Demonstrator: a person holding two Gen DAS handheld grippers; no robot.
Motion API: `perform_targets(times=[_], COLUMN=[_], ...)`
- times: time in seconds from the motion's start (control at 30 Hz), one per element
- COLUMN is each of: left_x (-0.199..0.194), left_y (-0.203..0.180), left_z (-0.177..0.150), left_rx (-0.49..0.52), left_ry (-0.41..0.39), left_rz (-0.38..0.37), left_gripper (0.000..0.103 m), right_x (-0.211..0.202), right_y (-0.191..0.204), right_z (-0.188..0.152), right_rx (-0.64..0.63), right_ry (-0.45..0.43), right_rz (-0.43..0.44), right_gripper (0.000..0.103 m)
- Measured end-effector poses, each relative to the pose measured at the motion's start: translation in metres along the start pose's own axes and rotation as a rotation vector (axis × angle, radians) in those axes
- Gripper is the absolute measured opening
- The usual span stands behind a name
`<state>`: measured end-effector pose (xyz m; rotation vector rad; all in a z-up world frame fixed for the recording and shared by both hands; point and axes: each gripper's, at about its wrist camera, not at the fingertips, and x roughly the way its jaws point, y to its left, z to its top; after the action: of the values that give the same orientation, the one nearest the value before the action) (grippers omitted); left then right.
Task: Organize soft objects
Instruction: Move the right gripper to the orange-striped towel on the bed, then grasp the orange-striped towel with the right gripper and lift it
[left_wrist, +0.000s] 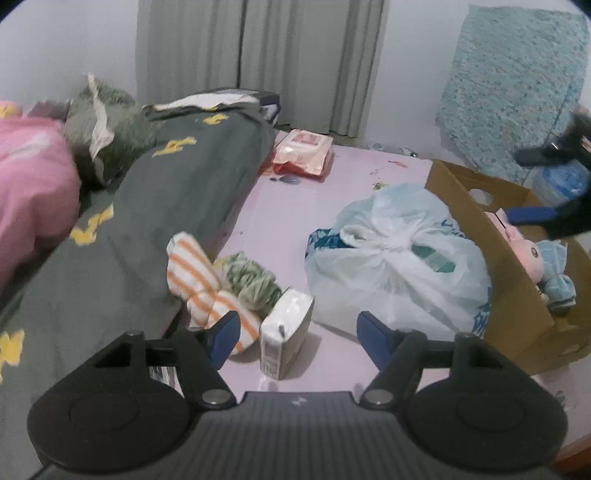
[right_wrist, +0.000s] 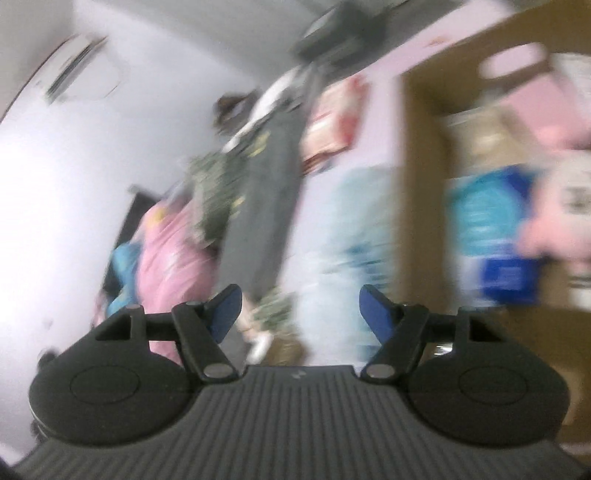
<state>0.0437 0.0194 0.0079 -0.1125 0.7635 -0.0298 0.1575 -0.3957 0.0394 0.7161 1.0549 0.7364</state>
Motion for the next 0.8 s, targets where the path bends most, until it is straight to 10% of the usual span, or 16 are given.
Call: perform_targets(times=[0.4,0.8], left_x=[0.022,0.079], left_y=[0.053,0.100], left_z=[-0.005,-0.003], left_rx=[-0.161,-0.308], left_ry=[0.017,0.126], left_rz=[0.065,-0.072], left_gripper=[0.048,0.046], right_x=[0.203,0.326], right_y=[0.094,0.130], right_z=[0.004,-0.018], right_rx=[-0.161,-0.447], right_ry=[0.370,0.482], right_rz=[0.099,-0.098], right_gripper=[0.064,0.052])
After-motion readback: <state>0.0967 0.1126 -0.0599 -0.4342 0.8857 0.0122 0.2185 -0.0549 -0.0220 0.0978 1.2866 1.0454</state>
